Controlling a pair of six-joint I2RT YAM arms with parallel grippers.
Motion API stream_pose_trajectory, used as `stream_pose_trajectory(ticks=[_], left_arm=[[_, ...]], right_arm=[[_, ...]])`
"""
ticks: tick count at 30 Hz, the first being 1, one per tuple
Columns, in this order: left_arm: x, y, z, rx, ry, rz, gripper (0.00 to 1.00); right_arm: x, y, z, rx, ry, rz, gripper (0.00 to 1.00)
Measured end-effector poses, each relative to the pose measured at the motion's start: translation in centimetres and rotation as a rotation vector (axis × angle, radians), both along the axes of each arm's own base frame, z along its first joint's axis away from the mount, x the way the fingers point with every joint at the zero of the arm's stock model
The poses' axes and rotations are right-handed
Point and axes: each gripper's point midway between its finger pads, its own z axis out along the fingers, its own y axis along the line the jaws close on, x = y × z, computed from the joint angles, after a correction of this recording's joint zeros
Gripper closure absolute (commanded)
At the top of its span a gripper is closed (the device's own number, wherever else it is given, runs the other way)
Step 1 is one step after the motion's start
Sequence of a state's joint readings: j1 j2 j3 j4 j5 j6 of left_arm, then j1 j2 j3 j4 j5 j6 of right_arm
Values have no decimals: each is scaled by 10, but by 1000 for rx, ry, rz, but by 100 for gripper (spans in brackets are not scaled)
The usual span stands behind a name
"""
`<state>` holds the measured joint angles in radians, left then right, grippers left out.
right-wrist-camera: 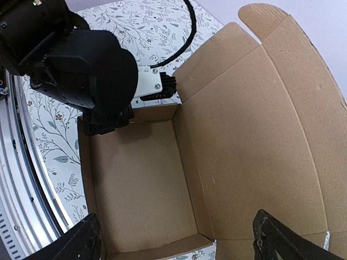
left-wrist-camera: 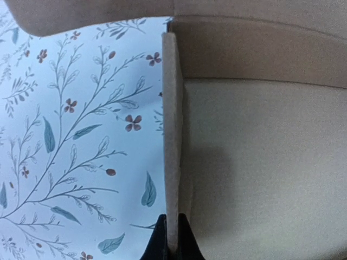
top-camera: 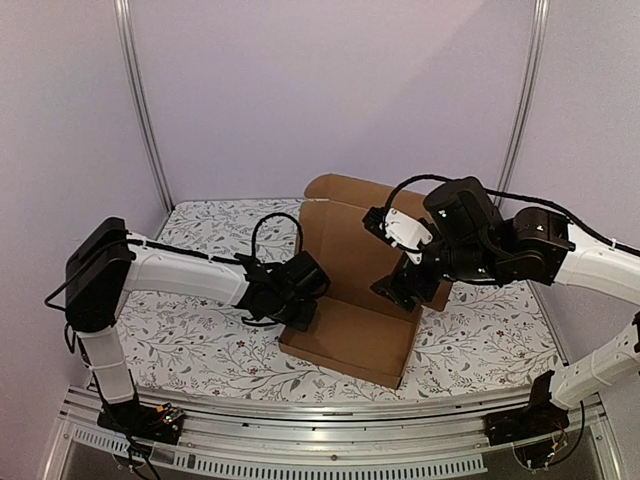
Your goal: Fold the paper box
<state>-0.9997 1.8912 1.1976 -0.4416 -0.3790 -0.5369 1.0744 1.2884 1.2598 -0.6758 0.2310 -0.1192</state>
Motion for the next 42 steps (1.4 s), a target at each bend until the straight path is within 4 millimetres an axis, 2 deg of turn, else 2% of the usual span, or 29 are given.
stream_pose_trajectory(ticks=[5,10,14,20,24,29,32,35,42], left_arm=[[-7,23,2,-42,-27,127,100],[-7,30,3,-67,-42,202,100],[-7,32,3,-74,-45,227,100],[-7,34,3,-79,-44,247,100],[-7,34,3,-82,-43,253,100],[-7,34,2,-82,-42,254,100],[-7,34,2,-82,-41,253,100],[-7,34,2,-82,-41,253,100],[-7,34,2,-82,-40,252,100]], right_arm=[[19,-8,3,42,15,-81,1],[36,-18,1,89,10,-171,1],[49,-37,-1,114,6,-289,1],[82,-80,8,183,14,-473,2],[93,-95,11,212,26,-522,6],[109,-109,4,264,75,-557,14],[119,-111,-2,288,110,-554,24],[126,-107,-9,316,157,-533,28],[131,-94,-23,332,221,-477,46]])
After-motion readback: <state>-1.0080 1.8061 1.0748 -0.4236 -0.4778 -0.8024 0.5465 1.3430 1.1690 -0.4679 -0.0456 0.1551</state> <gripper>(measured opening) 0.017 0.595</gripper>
